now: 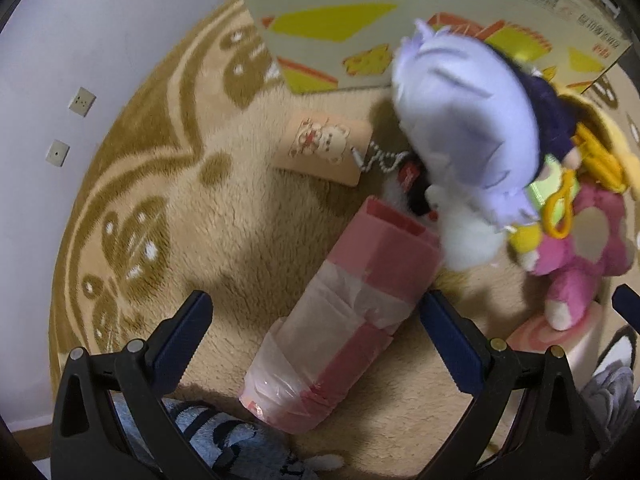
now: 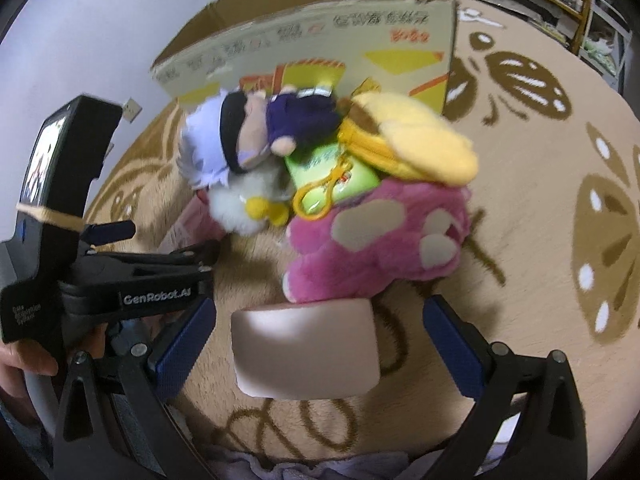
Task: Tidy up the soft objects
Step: 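Lower the left tool onto the pink rolled bag while the right tool grasps the pale pink cushion, then lift the pink rolled bag with the left tool while the right tool lifts the pink cushion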
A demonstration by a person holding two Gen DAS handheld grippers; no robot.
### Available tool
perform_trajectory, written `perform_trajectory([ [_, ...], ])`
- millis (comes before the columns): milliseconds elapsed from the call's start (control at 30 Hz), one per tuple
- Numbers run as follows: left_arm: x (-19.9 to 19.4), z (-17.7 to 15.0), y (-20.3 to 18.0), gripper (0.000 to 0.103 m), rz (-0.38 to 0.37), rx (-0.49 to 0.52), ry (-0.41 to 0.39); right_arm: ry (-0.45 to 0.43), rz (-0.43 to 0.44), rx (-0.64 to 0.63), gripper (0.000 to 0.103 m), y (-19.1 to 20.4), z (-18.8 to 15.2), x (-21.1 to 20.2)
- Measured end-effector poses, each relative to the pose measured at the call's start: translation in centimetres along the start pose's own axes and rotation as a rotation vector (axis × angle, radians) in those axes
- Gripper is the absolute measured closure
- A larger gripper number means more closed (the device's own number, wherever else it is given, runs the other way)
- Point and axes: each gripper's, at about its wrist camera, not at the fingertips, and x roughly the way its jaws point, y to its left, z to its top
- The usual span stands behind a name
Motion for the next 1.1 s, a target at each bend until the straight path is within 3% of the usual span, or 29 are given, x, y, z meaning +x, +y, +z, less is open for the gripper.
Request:
perform_trajectory([
  [300, 1.0, 0.3, -0.1, 0.001, -0.002, -0.002, 0.02, 0.094, -0.046, -0.04, 0.0, 1.0, -0.5, 3.1],
  [400, 0.9, 0.0, -0.6, 0.013, -0.032, 0.005, 0.016, 0.11, -0.056, -0.051, 0.002, 1.2, -0.8, 3.7],
  [500, 0.5, -0.3, -1.3, 0.024, -0.046, 0.028, 0.0, 0.103, -0.05, -0.082, 0.017, 1.9, -1.0, 3.7],
  [533, 0.3, -0.4, -1.6, 0.033, -0.059, 0.04, -0.007, 0.101, -0.048, -0.094, 0.024, 2.2, -1.0, 3.7],
  [567, 0.1, -0.7, -2.0, 0.041, -0.072, 0.046, -0.011, 0.097, -0.049, -0.106, 0.025, 2.7, -1.2, 3.6],
  [667, -0.4, -1.1, -2.8, 0.047, -0.082, 0.064, -0.024, 0.081, -0.07, -0.123, 0.03, 3.8, -1.2, 3.6],
  [1100, -2.2, -2.2, -3.0, 0.052, -0.059, 0.073, -0.066, -0.013, -0.074, 0.038, 0.033, 1.8, -0.8, 1.8],
])
